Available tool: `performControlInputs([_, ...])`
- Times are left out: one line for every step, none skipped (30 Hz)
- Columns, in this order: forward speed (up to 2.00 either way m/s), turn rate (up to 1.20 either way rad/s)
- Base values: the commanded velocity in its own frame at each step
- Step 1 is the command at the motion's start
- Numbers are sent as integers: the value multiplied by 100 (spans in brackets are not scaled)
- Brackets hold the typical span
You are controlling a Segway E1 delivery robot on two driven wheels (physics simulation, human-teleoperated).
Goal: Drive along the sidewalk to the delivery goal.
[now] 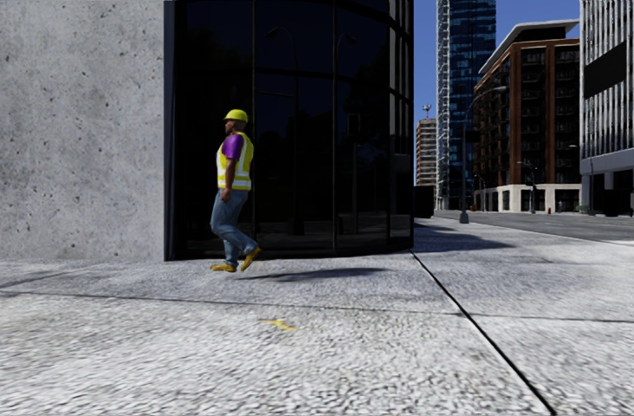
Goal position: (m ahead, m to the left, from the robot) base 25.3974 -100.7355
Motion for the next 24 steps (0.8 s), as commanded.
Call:
performControlInputs([150, 0])
performControlInputs([150, 0])
performControlInputs([150, 0])
performControlInputs([149, 0])
performControlInputs([149, 0])
performControlInputs([149, -3])
performControlInputs([149, -9])
performControlInputs([149, -9])
performControlInputs([149, -13])
performControlInputs([149, -14])
performControlInputs([149, -15])
performControlInputs([149, -17])
performControlInputs([149, -17])
performControlInputs([149, -21])
performControlInputs([149, -23])
performControlInputs([149, -23])
performControlInputs([149, -23])
performControlInputs([149, -23])
performControlInputs([149, -23])
performControlInputs([149, -23])
performControlInputs([149, -26])
performControlInputs([149, -33])
performControlInputs([148, -36])
performControlInputs([148, -36])
